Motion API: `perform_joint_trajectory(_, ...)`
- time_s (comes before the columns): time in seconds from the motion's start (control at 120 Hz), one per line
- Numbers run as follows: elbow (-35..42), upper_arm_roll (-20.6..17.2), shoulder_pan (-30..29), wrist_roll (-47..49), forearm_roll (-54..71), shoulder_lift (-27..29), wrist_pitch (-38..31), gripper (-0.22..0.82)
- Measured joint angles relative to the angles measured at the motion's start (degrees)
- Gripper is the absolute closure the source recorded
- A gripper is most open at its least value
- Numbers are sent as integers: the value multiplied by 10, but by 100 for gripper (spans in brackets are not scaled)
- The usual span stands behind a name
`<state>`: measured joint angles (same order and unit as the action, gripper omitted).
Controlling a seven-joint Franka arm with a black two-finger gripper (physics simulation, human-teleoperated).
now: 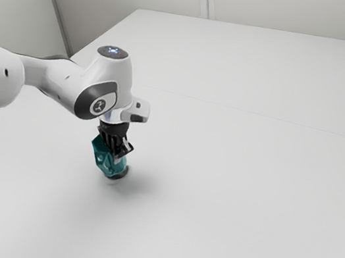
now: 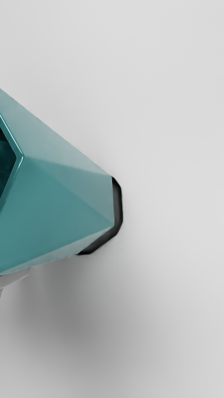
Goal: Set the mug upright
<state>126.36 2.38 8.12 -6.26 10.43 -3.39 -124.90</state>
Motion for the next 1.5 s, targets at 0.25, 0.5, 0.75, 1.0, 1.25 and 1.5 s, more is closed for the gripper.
perform_joint_trajectory(0.25,4,0,2,0,-2,-2,-4,74)
perform_joint_trajectory(0.5,4,0,1,-5,-6,-2,-5,62)
perform_joint_trajectory(0.75,1,0,-5,-13,-6,-1,-5,39)
perform_joint_trajectory(1.0,-4,-1,-5,-24,-6,15,-5,21)
perform_joint_trajectory(1.25,-83,-1,1,-27,-15,64,39,14)
perform_joint_trajectory(1.5,-319,-1,-18,-26,-57,-30,197,5)
